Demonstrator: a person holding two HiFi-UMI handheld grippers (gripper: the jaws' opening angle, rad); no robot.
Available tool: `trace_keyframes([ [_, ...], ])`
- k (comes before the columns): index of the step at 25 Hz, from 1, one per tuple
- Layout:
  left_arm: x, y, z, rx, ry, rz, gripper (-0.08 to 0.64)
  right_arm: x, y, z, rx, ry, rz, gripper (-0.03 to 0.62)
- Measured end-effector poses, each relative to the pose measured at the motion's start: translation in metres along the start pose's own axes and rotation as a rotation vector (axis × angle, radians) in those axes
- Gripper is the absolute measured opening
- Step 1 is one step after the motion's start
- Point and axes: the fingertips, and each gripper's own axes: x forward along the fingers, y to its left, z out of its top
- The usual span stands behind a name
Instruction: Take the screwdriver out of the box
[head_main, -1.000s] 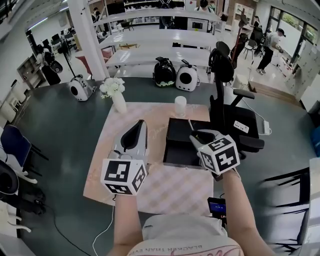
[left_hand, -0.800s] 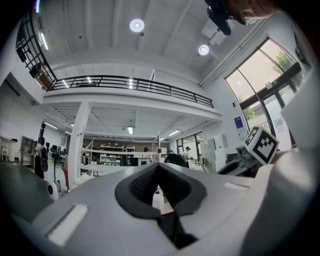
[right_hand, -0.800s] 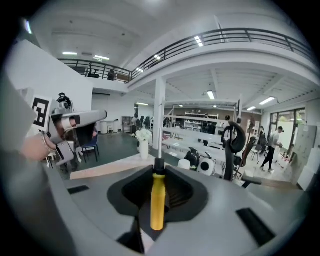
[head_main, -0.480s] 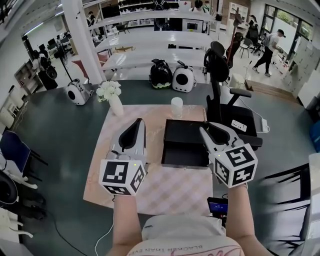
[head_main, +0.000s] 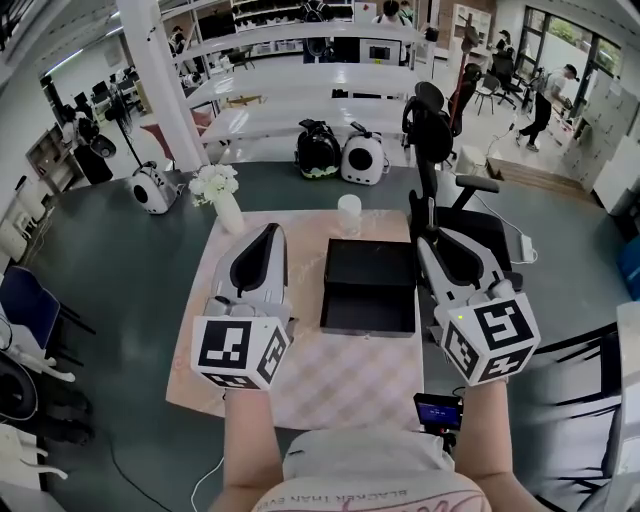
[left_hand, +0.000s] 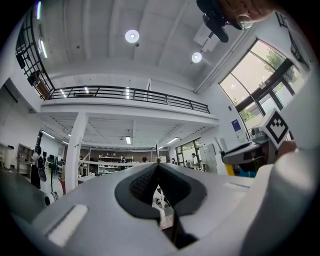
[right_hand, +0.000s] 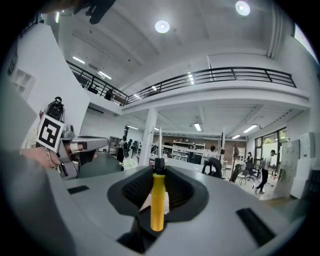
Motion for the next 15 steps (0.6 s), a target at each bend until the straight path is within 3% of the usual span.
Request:
trace_keyframes([
  [15,-0.004,0.001,0.013,0.014,-0.038,0.006,0.011,-0.014,-0.006,0.016,-0.062,-0.064,-0.043,0.081],
])
